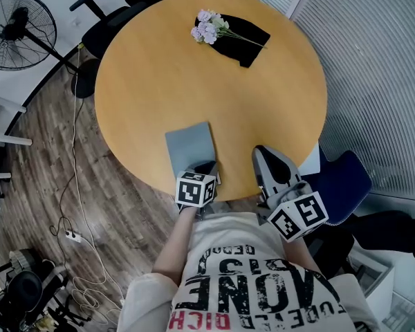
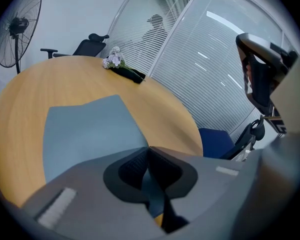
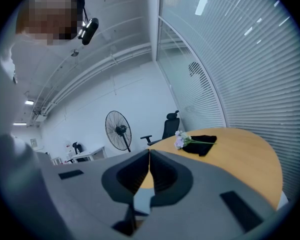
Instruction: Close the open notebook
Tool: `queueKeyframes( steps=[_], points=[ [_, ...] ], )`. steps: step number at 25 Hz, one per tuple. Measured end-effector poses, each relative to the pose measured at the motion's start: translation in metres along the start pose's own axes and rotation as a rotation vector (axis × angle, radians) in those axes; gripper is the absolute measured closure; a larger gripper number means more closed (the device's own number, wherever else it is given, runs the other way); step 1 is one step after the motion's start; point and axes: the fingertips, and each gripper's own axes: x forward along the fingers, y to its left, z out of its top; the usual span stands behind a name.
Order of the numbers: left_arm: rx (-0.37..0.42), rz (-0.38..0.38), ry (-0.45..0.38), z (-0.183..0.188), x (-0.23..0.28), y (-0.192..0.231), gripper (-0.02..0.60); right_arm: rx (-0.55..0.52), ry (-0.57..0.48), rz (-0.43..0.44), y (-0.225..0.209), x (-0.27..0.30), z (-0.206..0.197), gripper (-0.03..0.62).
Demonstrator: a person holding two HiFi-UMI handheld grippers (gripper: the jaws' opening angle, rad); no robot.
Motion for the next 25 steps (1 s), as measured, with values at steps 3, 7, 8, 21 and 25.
queueKeyframes(
  steps=[3,7,8,21,25],
  points=[
    [0.01,0.007,0.022,-0.005,0.008,0.002,0.551,0.001,-0.005,-0.014,-0.003,-0.004,0.002,0.582],
    [0.011,0.025,0.048,-0.009,0.015,0.004,0.549,0.003,-0.008,-0.031,-0.01,-0.009,0.002,0.582],
    [0.01,0.025,0.05,-0.009,0.016,0.004,0.549,0.005,-0.008,-0.035,-0.012,-0.009,0.001,0.582],
    [0.006,0.018,0.045,-0.009,0.017,0.005,0.549,0.006,-0.006,-0.035,-0.009,-0.01,0.0,0.582],
    [0.001,0.01,0.039,-0.008,0.016,0.004,0.548,0.006,-0.004,-0.032,-0.008,-0.01,-0.001,0.582]
  ],
)
